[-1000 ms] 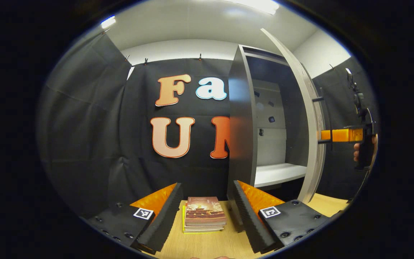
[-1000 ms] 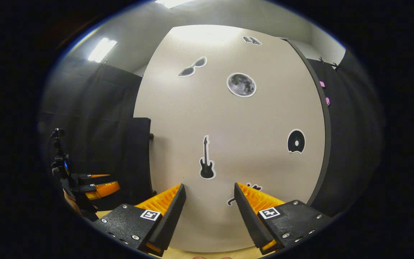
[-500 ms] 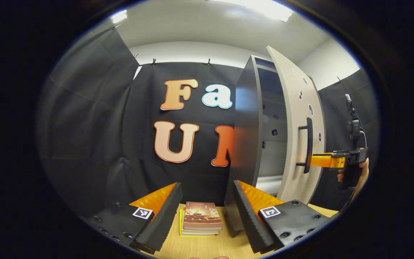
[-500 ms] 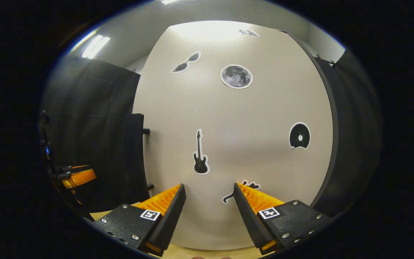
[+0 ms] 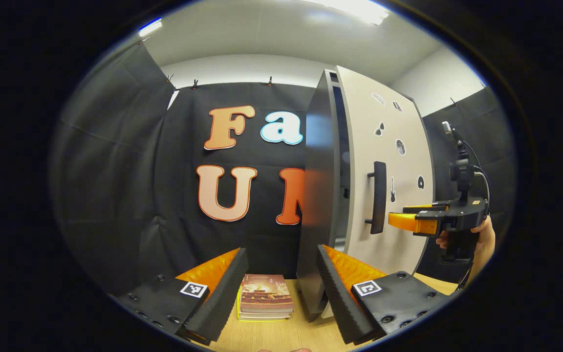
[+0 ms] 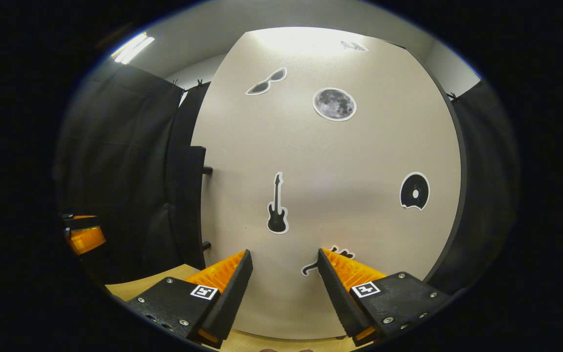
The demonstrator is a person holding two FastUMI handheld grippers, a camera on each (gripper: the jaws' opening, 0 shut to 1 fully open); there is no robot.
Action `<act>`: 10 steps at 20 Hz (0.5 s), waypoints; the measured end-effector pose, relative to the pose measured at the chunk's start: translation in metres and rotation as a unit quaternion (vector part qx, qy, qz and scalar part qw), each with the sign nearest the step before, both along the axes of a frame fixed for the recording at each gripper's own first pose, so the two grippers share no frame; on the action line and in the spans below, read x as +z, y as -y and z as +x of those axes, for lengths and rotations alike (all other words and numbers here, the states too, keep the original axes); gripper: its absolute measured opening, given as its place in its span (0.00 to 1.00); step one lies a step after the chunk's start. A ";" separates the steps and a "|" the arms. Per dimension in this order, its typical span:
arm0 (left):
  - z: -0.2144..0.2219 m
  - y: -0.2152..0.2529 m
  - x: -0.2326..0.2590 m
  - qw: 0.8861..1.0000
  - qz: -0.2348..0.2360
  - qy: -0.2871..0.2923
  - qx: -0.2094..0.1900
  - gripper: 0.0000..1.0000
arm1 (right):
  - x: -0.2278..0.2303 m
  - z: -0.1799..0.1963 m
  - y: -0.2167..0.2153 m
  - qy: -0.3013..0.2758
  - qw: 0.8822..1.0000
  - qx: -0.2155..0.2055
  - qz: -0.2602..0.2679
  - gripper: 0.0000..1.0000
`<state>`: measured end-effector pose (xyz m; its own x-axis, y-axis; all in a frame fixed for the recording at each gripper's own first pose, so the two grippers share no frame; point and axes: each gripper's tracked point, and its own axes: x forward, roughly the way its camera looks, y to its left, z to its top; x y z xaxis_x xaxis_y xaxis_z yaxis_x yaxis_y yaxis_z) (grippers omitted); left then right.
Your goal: Open the cabinet door with the right hand, grasp the bottle in the cabinet with the left hand and place it on the coaster, then close the cabinet door with the right hand.
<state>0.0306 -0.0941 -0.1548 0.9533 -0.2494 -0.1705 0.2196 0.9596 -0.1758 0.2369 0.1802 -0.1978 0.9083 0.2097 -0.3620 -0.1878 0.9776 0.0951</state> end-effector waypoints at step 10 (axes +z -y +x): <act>0.009 0.036 0.026 1.000 -0.004 0.014 -0.005 0.91 | -0.001 -0.006 0.000 -0.002 0.999 -0.006 -0.037 0.84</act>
<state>0.0393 -0.1303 -0.1291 0.9549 -0.2606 -0.1423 0.2343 0.9557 -0.1781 0.2310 0.1806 -0.1992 0.9092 0.1715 -0.3794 -0.1759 0.9841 0.0233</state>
